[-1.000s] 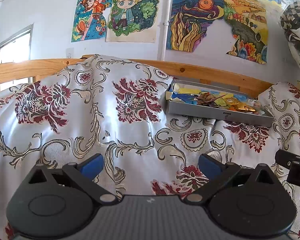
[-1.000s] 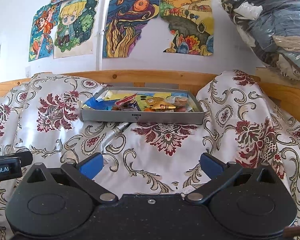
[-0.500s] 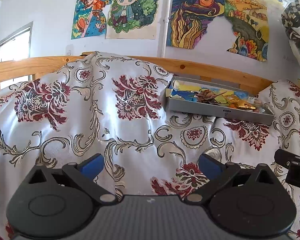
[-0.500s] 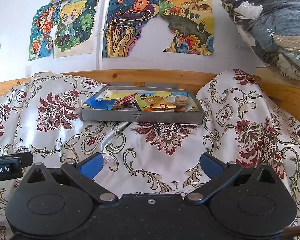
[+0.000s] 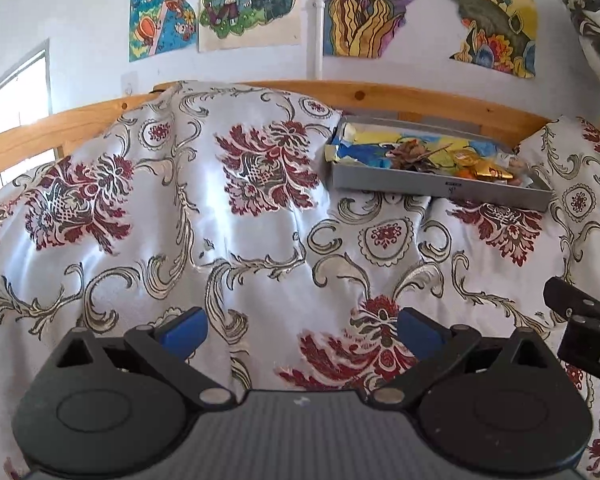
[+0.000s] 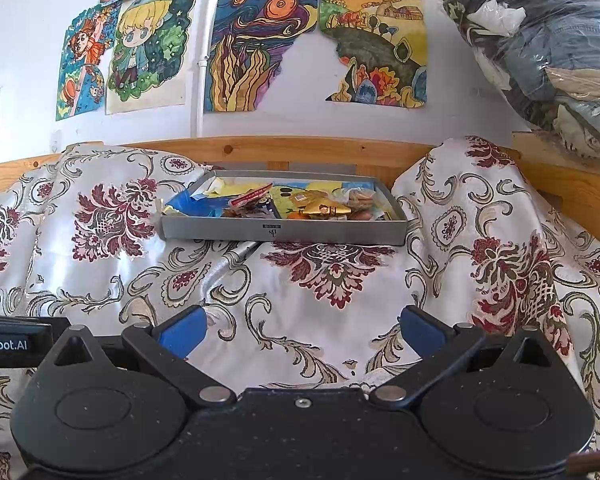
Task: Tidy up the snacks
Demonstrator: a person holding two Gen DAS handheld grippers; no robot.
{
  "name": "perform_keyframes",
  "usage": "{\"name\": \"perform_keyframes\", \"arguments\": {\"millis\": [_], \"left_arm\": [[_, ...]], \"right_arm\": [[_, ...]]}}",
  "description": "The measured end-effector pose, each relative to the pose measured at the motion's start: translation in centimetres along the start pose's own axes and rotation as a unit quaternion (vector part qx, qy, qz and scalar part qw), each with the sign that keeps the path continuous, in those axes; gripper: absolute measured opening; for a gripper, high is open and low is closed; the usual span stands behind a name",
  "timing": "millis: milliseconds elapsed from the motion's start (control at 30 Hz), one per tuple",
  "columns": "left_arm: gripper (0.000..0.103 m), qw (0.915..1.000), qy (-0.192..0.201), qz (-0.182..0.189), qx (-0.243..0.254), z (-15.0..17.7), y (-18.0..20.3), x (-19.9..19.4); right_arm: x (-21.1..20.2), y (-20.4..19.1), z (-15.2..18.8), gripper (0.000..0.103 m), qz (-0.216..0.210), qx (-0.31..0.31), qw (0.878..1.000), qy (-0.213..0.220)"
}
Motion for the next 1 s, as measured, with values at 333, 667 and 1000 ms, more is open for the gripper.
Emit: {"name": "perform_keyframes", "arguments": {"millis": [333,667,1000], "left_arm": [[0.102,0.9999,-0.012,-0.007,0.004,-0.11,0.10,0.04],[0.102,0.9997,-0.020,-0.012,0.002,0.05,-0.06,0.24],[0.102,0.9997,-0.020,-0.013,0.002,0.08,-0.10,0.30]], "right_arm": [[0.10,0.00,0.10,0.102,0.000,0.000,1.000,-0.001],[0.12,-0.03,0.06,0.102,-0.001,0.000,1.000,-0.003],[0.12,-0.04,0.06,0.102,-0.001,0.000,1.000,-0.004]]}}
Point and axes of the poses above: each gripper's, at about its wrist camera, not at the fingertips, and x roughly the way its jaws point, y to its right, z to its underside, the point moved 4 cm from there along x, roughly the way its jaws point, and after that the axes turned 3 degrees about -x, right-handed, at the moved point
